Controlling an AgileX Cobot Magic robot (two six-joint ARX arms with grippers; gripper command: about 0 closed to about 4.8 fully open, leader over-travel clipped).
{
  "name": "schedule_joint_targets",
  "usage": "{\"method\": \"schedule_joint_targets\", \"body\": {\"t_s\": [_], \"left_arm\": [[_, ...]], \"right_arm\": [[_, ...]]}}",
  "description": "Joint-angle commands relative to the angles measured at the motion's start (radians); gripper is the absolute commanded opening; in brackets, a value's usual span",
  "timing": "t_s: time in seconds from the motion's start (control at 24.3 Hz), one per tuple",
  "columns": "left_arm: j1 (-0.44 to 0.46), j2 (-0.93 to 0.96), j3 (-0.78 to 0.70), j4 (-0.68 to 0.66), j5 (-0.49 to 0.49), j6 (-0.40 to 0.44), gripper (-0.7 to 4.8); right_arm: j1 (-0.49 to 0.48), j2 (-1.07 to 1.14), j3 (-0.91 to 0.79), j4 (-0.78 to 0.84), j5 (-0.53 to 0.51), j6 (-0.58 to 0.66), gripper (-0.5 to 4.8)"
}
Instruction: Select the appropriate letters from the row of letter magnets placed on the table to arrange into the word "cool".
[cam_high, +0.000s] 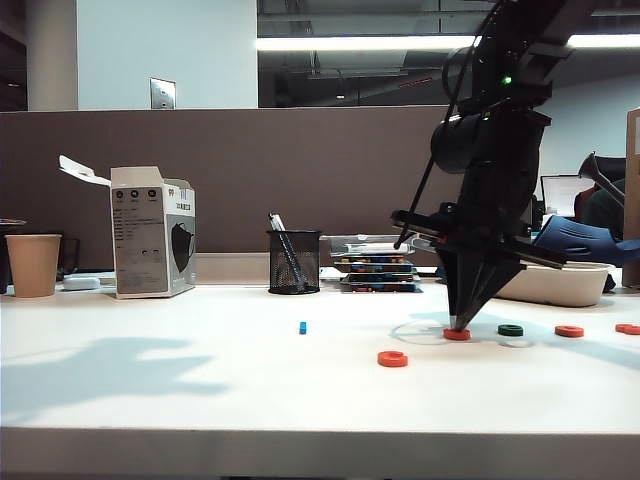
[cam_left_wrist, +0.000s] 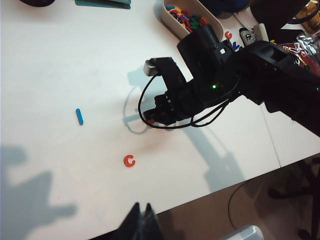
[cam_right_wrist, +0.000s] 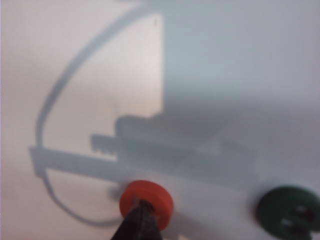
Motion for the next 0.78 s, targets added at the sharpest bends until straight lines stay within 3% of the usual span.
{"method": "schedule_joint_targets", "body": {"t_s": [0.04,0.25,0.78], "left_arm": [[0.001,-0.002,0.003,0.013,-0.003,0.001,-0.04],[0.001,-0.003,0.003,0.013,-0.003,0.001,-0.05],[0.001,-0.002,0.003,0.012,-0.003,0.002,-0.04]], "right_arm": [[0.018,-0.001,-0.048,-0.058,0.022,-0.006,-0.06],[0.077,-0.054,-0.168,-0.014,0.026,0.015,-0.06],[0.131,-0.131,-0.261,0.003,0.037,0.076,-0.06]]}}
